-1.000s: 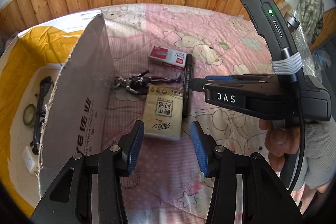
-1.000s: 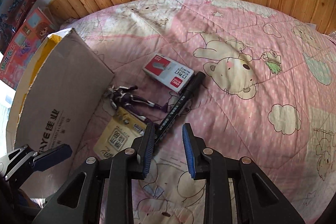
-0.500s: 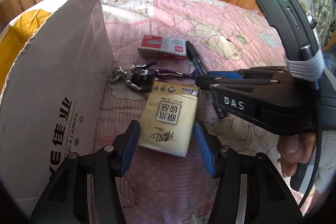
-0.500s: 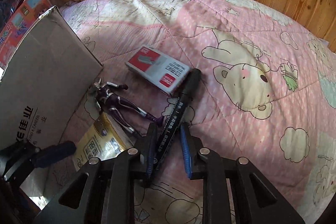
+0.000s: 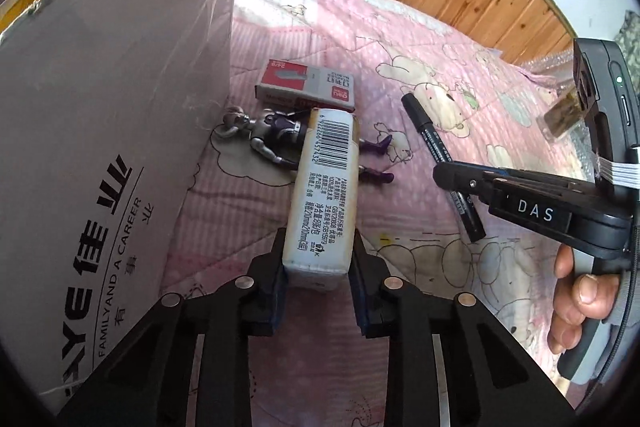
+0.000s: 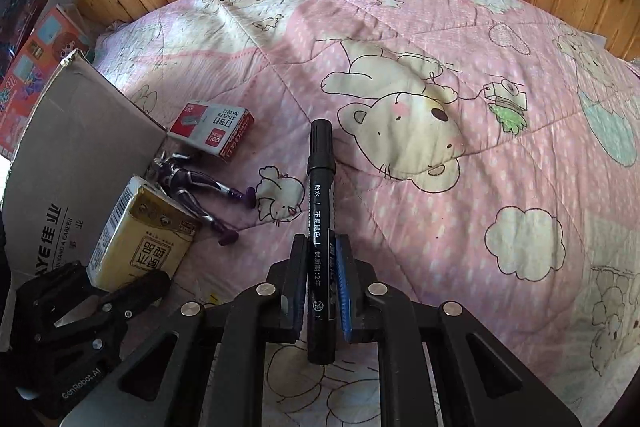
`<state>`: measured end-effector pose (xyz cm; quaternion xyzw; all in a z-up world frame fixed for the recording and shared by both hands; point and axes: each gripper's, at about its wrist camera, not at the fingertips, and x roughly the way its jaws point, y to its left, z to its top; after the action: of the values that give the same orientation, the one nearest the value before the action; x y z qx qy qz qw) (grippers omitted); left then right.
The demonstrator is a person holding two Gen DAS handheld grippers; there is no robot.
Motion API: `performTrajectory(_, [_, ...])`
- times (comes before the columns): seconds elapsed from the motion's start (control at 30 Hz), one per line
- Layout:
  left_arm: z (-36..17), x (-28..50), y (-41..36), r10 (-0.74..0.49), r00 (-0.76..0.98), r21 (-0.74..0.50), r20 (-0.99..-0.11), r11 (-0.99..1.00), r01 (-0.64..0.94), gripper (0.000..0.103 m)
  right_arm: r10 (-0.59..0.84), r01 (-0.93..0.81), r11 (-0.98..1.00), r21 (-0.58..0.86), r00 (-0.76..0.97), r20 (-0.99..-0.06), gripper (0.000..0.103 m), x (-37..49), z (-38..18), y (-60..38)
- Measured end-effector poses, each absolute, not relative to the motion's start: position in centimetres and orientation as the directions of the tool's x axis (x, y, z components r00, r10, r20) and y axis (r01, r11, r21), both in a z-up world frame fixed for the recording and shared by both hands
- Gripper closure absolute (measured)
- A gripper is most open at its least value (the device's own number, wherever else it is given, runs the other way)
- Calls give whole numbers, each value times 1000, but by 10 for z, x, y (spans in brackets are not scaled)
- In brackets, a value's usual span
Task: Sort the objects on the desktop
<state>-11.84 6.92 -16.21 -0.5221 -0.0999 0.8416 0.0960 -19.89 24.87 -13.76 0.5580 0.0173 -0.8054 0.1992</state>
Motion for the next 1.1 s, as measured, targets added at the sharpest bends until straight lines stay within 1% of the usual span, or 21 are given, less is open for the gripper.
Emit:
performTrajectory(0.07, [-160,-116,72,264,-438,-267,-859,-962,-58,72,-309,336,-919,205,-293,-905,88,-192,-134,252])
performTrajectory(0.1, [-160,-116,72,260,-445,-264,-857,-963,-54,63,-315,331,-919,214,-288,-904,88,-197,-135,253])
performTrajectory(0.13, [-160,-118,72,257,-451,-266,-855,-963,-43,57,-318,329,-919,220,-283,-905,88,-194,-134,252])
performTrajectory(0.2, [-159,-127,74,238,-465,-257,-853,-966,-24,57,-326,318,-919,234,-275,-905,88,-189,-132,255])
performTrajectory(0.23, [-158,-130,74,232,-474,-251,-850,-968,-24,58,-334,311,-918,248,-266,-904,88,-186,-133,256])
performTrajectory(0.27, [-157,-131,74,225,-484,-247,-846,-969,-20,62,-340,303,-917,258,-259,-904,88,-181,-134,259])
performTrajectory(0.3, [-157,-131,74,230,-487,-253,-843,-967,-19,79,-346,297,-917,268,-253,-904,88,-176,-134,260])
performTrajectory(0.6, [-141,-101,70,197,-473,-223,-859,-975,-1,81,-425,265,-896,357,-278,-861,88,-134,-101,272])
performTrajectory(0.8, [-114,-72,69,172,-479,-193,-861,-981,-7,81,-500,241,-864,442,-306,-810,88,-112,-82,271])
performTrajectory(0.93, [-94,-55,76,145,-490,-157,-860,-987,-17,81,-528,248,-848,469,-308,-792,88,-94,-74,260])
performTrajectory(1.1, [-65,-37,72,98,-471,-103,-877,-995,-16,81,-565,270,-824,498,-331,-756,88,-94,-58,249])
